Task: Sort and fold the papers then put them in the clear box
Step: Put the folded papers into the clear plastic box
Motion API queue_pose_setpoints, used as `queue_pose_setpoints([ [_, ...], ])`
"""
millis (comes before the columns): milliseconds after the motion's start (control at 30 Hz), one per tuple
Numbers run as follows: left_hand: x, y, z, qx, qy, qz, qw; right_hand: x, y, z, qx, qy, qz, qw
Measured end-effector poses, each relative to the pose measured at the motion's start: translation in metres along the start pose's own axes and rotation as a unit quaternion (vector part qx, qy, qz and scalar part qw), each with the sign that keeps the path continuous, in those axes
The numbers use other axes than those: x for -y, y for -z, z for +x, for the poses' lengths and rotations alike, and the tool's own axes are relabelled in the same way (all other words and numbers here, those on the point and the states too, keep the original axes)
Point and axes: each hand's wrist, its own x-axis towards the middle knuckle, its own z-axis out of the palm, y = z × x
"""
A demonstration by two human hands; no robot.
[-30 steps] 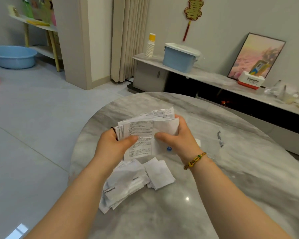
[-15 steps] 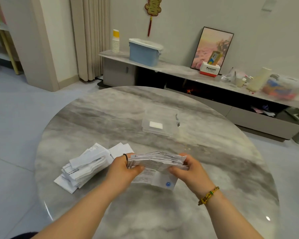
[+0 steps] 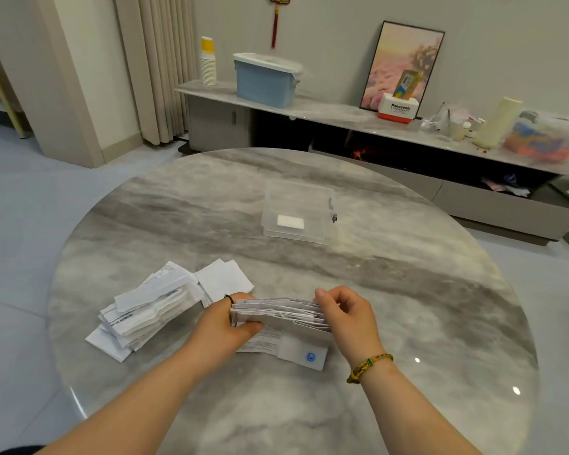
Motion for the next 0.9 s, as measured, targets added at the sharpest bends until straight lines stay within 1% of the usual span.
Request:
queue_pose_setpoints([
  [133,0.001,0.001,0.001,0.017,-0.005,0.0,1.0,-0.002,-0.004,0.003,0.008,-0.039,0.017,0.999],
  [233,0.0,-0.001,0.002,0.019,0.003,-0.027,0.999,0.003,-0.002,0.001,-0.002,0.006,0.023,1.0],
  [300,-0.001,-0.002,0.002,0.026,0.007,-0.031,0.999,0.007,0.0,0.0,0.007,0.029,0.034,0.999],
  [333,0.0,-0.003,0.003,0.033,0.01,-0.033,0.999,0.007,0.0,-0.001,0.018,0.036,0.023,0.999],
  [400,0.001,-0.004,0.004,0.041,0.021,-0.041,0.998,0.007,-0.001,-0.002,0.043,0.039,-0.044,0.997],
  [467,0.001,-0.003,0.005,0.04,0.034,-0.054,0.997,0.003,-0.002,-0.002,0.043,0.032,-0.082,0.995],
  [533,0.001,-0.003,0.005,0.039,0.047,-0.067,0.996,0.002,0.0,0.0,0.026,0.021,-0.048,0.998],
  [600,0.0,-0.003,0.005,0.044,0.066,-0.081,0.994,0.003,0.004,0.004,0.029,-0.003,0.018,0.999],
  [667,-0.003,-0.001,0.004,0.05,0.093,-0.118,0.987,0.005,0.008,0.006,0.062,-0.05,0.085,0.993],
  [733,-0.006,0.002,0.004,0.063,0.128,-0.195,0.97,0.0,0.01,0.009,0.123,-0.106,0.161,0.974],
  [833,-0.01,0.007,0.004,0.106,0.168,-0.278,0.94,-0.004,0.011,0.008,0.219,-0.169,0.18,0.944],
  [900,-0.012,0.01,0.003,0.14,0.187,-0.299,0.925,-0.002,0.011,0.006,0.251,-0.193,0.174,0.932],
])
